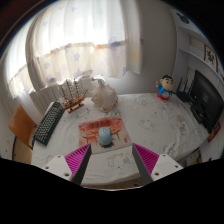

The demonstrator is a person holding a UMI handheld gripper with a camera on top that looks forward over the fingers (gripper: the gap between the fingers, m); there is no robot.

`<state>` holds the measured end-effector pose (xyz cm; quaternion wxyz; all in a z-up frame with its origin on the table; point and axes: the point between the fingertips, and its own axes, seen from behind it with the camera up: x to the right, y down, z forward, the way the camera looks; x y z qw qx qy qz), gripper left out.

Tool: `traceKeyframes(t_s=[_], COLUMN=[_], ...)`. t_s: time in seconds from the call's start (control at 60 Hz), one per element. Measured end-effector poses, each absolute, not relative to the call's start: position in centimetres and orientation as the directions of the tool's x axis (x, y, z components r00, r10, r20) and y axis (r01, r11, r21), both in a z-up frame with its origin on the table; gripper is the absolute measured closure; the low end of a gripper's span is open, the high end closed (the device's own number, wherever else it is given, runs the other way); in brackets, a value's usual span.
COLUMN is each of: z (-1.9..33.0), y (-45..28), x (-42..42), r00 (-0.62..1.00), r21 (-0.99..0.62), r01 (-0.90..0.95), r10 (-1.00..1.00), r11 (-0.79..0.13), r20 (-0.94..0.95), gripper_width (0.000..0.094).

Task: Arrange mouse

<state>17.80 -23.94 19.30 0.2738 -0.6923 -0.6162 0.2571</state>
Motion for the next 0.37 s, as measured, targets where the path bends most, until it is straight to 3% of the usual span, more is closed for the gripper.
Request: traceKeyframes(t_s=[0.367], z=[17.7], y=[-22.9], x=[18.5], r00=[0.084], r21=[-0.682], r01=[0.728], r10=[0.996], r11=[-0.069], r20=[-0.011], gripper_width=[0.0092])
